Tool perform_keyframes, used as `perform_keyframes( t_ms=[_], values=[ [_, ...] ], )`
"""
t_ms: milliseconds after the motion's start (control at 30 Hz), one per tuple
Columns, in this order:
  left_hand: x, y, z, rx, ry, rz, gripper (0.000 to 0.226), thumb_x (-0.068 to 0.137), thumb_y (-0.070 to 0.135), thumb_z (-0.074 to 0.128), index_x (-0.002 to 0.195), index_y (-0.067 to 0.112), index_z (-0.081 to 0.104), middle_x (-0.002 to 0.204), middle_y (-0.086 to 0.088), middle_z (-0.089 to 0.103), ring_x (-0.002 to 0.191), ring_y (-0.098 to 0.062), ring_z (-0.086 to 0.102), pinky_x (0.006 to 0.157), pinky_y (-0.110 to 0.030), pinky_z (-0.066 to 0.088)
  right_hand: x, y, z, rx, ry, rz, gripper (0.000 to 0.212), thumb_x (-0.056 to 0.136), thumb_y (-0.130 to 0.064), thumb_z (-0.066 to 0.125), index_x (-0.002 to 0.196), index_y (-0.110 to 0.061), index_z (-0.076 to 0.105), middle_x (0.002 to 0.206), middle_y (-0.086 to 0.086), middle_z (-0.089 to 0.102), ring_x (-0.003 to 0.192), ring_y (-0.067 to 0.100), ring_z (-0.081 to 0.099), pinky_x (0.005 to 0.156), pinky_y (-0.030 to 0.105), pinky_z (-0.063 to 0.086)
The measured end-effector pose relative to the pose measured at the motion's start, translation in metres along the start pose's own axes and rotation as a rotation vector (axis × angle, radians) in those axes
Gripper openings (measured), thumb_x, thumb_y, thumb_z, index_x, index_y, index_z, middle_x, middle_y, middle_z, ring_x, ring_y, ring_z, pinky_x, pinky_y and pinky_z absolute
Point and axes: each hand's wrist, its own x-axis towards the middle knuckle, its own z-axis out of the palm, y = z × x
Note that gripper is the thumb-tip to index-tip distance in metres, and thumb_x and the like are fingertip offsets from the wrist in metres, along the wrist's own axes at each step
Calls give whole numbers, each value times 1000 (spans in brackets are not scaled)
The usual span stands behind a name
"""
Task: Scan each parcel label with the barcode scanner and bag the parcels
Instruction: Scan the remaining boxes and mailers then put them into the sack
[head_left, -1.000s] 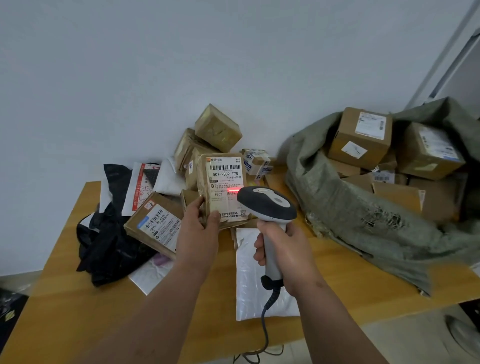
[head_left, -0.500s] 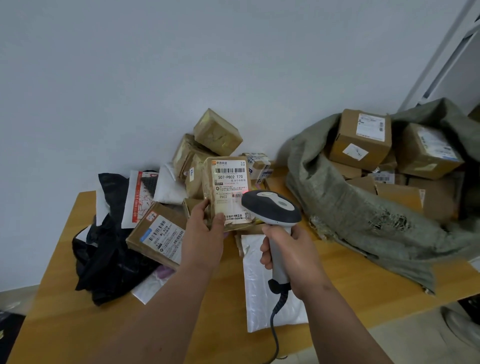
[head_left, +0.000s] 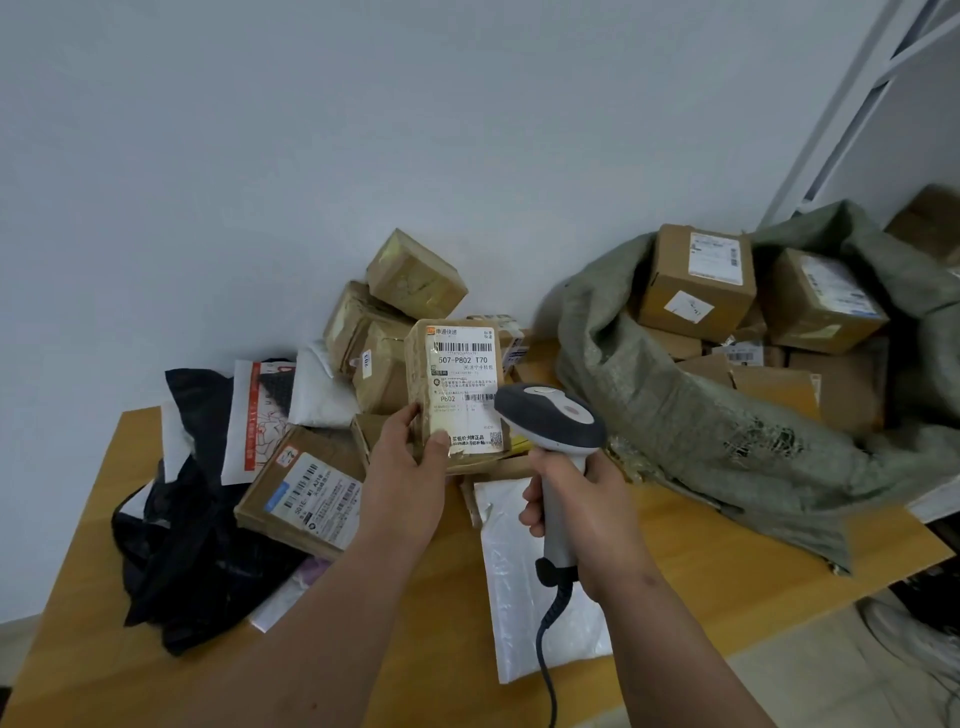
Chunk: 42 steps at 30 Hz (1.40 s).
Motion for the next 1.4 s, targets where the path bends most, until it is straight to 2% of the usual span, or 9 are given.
perform_keyframes(
  t_ms=[400,600,700,800,933,1000,1167,1300,1400],
  values=[
    [15,57,87,70,-98,166,49,98,36,53,143,34,36,129,15,54,113,-9,56,91,-36,53,50,-15,-72,103,148,-84,7,94,-18,65,90,-13,61,63,6,61,54,19,59,52,31,48],
    [24,108,174,137,-129,243,47,96,36,57,138,28,37,113,17,52,100,-5,55,78,-24,48,95,-41,-152,227,269,-136,8,95,-23,66,100,-25,61,71,-4,69,53,17,61,52,29,52],
    [31,129,210,207,-153,234,42,97,37,55,135,27,39,107,16,53,84,0,54,62,-14,40,120,-49,-187,291,313,-129,14,94,-27,67,105,-32,59,75,5,70,61,21,65,63,35,58],
    [37,146,234,340,-193,278,36,99,39,51,132,28,42,101,14,54,71,3,50,53,-14,34,139,-52,-212,315,320,-104,21,93,-31,68,111,-37,59,77,10,73,69,26,70,75,44,60],
    [45,159,265,437,-270,313,31,100,36,49,130,30,52,109,14,54,73,3,52,48,-10,41,156,-51,-239,297,355,-121,20,95,-27,67,96,-44,56,95,5,74,84,32,74,80,49,61],
    [48,164,278,464,-284,329,32,100,35,49,131,31,53,125,11,51,77,5,51,50,-9,39,162,-50,-250,276,352,-113,21,95,-28,67,98,-44,55,95,1,73,83,29,74,77,45,62],
    [53,172,301,494,-225,394,36,99,34,50,135,29,53,133,10,46,94,-1,49,65,-8,39,180,-45,-277,196,390,-64,24,95,-33,65,114,-41,52,97,0,73,75,25,75,69,39,59],
    [53,171,316,557,-192,483,38,98,32,53,135,25,55,137,8,47,113,-9,49,94,-28,49,187,-36,-297,53,388,7,38,97,-36,61,128,-33,40,86,1,67,73,29,73,74,48,60],
    [51,169,327,578,-194,504,38,98,31,54,135,24,55,137,6,47,117,-12,49,95,-35,51,188,-22,-306,-90,355,66,49,96,-42,60,137,-35,35,89,-7,61,71,29,73,78,54,60]
  ],
)
